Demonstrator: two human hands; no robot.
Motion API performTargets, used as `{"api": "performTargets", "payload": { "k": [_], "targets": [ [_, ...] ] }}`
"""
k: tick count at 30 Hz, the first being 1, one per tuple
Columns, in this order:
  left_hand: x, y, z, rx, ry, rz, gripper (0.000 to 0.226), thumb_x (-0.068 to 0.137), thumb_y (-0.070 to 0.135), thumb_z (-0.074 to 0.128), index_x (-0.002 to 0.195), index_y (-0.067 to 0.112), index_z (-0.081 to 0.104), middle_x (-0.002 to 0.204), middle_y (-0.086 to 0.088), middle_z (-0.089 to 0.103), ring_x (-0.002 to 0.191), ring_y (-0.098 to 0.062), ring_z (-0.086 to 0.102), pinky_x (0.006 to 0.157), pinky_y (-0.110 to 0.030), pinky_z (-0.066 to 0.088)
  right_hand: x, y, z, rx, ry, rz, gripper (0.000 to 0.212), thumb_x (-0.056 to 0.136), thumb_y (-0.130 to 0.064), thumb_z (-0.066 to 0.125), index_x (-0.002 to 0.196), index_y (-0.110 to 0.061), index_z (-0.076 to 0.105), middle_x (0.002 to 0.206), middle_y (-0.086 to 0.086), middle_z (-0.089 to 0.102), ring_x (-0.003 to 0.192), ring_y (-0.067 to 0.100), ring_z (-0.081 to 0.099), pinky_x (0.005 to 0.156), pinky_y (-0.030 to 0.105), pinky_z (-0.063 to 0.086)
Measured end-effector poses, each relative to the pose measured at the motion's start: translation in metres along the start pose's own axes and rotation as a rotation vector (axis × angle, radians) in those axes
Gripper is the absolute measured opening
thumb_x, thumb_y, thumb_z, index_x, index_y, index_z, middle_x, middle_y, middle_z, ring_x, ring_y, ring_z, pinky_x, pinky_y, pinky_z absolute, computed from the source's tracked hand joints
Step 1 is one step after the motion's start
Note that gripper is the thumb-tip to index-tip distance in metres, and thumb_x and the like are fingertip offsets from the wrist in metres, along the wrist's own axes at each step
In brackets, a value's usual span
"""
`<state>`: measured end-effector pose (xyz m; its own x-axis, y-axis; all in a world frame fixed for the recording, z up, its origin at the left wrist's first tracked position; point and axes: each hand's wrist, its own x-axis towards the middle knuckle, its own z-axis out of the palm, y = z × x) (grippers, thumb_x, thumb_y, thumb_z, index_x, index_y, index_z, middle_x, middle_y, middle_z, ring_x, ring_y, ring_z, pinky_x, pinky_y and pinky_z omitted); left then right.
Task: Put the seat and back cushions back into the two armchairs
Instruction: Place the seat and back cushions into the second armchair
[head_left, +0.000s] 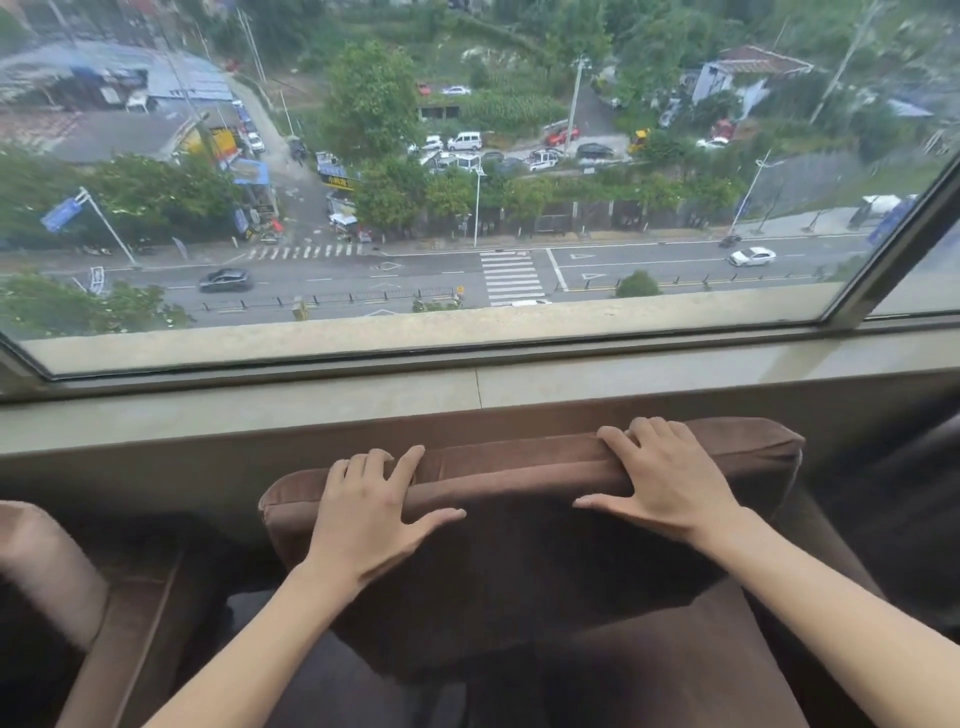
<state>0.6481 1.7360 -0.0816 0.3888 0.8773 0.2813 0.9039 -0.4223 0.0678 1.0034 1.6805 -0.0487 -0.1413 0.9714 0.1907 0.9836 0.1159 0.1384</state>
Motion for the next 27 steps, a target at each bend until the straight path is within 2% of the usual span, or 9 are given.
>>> {"api": "performTargets", "payload": {
  "k": [6, 12, 18, 27],
  "targets": [
    [-0.06, 0.076, -0.044, 0.161, 0.04, 0.033, 0.093, 0.083, 0.092, 0.027, 0.123, 0.017, 0.065, 0.094, -0.01, 0.062, 0.086, -0.032, 0.059, 0.08, -0.045, 0.049, -0.083, 0.03, -0.001, -0.001, 0.222, -0.062, 0.093, 0.085, -0.092, 0.03, 0.107, -0.011, 0.069, 0.078, 0.009, 0.057, 0.072, 0.033, 0.057, 0.069, 0.044, 0.048],
    [-0.107, 0.121, -0.112, 0.223, 0.17, 0.095, 0.085, 0.08, 0.092, 0.037, 0.11, 0.018, 0.066, 0.082, -0.009, 0.058, 0.077, -0.033, 0.057, 0.071, -0.045, 0.046, -0.149, 0.05, -0.058, 0.052, 0.38, -0.134, 0.084, 0.085, -0.091, 0.036, 0.103, -0.016, 0.069, 0.076, 0.008, 0.058, 0.072, 0.033, 0.058, 0.069, 0.043, 0.047],
    [-0.14, 0.158, -0.136, 0.136, 0.123, 0.133, 0.086, 0.078, 0.096, 0.031, 0.1, 0.022, 0.07, 0.075, -0.005, 0.058, 0.072, -0.03, 0.061, 0.067, -0.042, 0.052, -0.212, 0.059, -0.092, 0.038, 0.361, -0.105, 0.083, 0.084, -0.092, 0.035, 0.096, -0.019, 0.073, 0.069, 0.005, 0.059, 0.066, 0.031, 0.061, 0.066, 0.039, 0.05],
    [-0.155, 0.219, -0.117, -0.032, 0.097, 0.281, 0.091, 0.078, 0.098, 0.024, 0.104, 0.025, 0.072, 0.079, -0.004, 0.064, 0.076, -0.029, 0.065, 0.066, -0.04, 0.052, -0.309, 0.09, -0.122, -0.078, 0.304, -0.008, 0.084, 0.084, -0.092, 0.032, 0.094, -0.02, 0.073, 0.068, 0.003, 0.063, 0.064, 0.029, 0.065, 0.064, 0.039, 0.055]
  ]
}}
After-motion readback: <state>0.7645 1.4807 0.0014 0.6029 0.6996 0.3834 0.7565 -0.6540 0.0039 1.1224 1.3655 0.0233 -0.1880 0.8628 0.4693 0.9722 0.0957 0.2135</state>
